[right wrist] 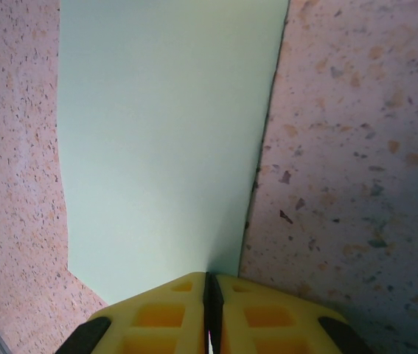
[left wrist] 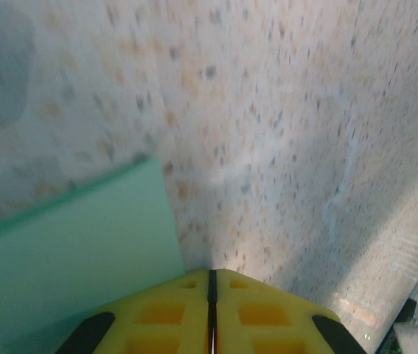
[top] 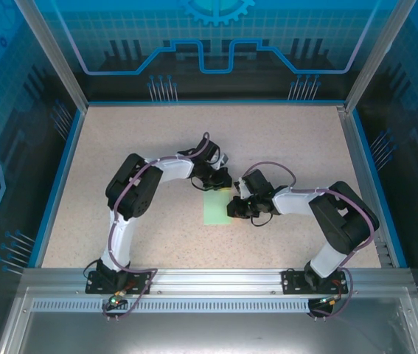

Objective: Fold a paper plane with a square sheet of paper (pick it up from the middle)
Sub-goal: First fold the square sheet of paper in half at the center of the table.

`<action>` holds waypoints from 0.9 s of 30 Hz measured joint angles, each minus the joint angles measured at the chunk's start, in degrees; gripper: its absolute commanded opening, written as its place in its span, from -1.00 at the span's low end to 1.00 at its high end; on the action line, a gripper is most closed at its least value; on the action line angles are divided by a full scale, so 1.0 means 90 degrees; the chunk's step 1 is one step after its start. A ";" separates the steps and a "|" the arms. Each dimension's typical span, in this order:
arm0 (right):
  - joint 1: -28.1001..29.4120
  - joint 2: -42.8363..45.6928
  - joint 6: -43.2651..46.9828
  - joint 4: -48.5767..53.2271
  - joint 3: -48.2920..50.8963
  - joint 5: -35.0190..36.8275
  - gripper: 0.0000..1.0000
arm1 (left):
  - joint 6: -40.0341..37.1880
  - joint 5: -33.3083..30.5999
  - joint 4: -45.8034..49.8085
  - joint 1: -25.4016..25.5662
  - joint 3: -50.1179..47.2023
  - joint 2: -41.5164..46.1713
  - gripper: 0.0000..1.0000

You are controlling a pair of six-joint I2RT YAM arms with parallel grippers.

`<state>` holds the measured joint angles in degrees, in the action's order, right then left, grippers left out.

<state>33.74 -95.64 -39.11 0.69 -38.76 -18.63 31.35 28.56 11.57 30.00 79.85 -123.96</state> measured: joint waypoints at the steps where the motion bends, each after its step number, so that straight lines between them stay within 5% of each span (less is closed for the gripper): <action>1: 0.0000 0.0002 0.0000 -0.0012 0.0005 0.0000 -0.76 | -0.0005 0.0000 -0.0046 -0.0061 0.0068 -0.0056 -0.75; 20: 0.0012 0.0170 -0.0010 -0.0109 0.0049 0.0029 -0.73 | -0.0214 -0.0556 -0.0391 -0.0561 0.0862 -0.0372 -0.61; 27: 0.0129 0.0801 -0.0160 0.0583 -0.0039 0.0270 -0.59 | -0.0053 -0.1302 -0.0289 -0.0695 -0.0107 0.0967 -0.38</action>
<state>34.89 -88.42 -40.56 5.93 -39.11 -16.21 30.87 16.84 8.97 23.75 78.89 -115.26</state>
